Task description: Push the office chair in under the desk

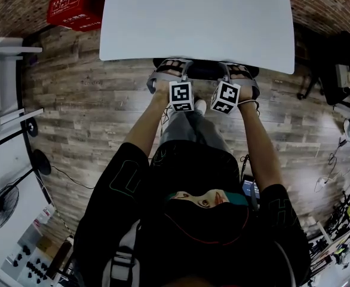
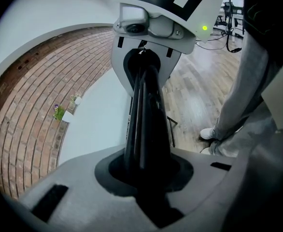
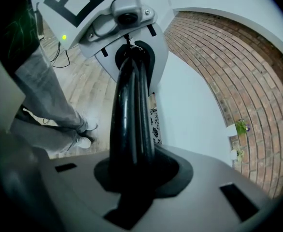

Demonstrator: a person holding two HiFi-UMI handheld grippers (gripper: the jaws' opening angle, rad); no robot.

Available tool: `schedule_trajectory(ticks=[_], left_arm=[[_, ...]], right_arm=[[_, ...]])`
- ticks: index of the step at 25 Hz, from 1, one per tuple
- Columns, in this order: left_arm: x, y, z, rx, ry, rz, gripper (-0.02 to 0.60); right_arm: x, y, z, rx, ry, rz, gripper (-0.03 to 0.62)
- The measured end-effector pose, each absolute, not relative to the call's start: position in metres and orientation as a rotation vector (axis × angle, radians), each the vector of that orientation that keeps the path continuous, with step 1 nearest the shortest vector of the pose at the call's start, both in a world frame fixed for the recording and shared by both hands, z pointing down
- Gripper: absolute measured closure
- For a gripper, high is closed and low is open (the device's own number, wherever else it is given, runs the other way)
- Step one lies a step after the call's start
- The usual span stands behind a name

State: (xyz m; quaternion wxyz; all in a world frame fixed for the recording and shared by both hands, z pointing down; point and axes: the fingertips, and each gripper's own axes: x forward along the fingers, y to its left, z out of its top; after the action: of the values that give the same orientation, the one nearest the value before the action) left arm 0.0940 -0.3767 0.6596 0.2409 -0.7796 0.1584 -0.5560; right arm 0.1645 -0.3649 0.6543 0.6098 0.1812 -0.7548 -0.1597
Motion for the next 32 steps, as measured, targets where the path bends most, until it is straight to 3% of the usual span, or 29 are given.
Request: schedule_trajectory(ticks=[9,14,23,26,32], left_arm=[[0.080,-0.382,0.662,-2.136,0.431,-1.507,0.492],[0.075,-0.382,0.664,-2.153,0.444,-1.598,0.466],[0.067,-0.379,0.657,-2.116,0.505,-1.655,0.442],[0.065,-0.373,0.650,-2.120,0.479,-1.666,0.398],[0.061,-0.360,0.641,-2.184,0.342,-1.698,0.393]], right_arm=[[0.151,-0.367,0.656,0.424,-1.741,-0.354,0.520],[0.154,-0.370,0.655,0.457,-1.739,-0.308,0.444],[0.157,-0.361,0.641,0.465,-1.769,-0.276,0.422],[0.157,-0.353,0.635,0.436,-1.798,-0.243,0.421],[0.164,-0.341,0.613,0.365,-1.876,-0.119,0.411]])
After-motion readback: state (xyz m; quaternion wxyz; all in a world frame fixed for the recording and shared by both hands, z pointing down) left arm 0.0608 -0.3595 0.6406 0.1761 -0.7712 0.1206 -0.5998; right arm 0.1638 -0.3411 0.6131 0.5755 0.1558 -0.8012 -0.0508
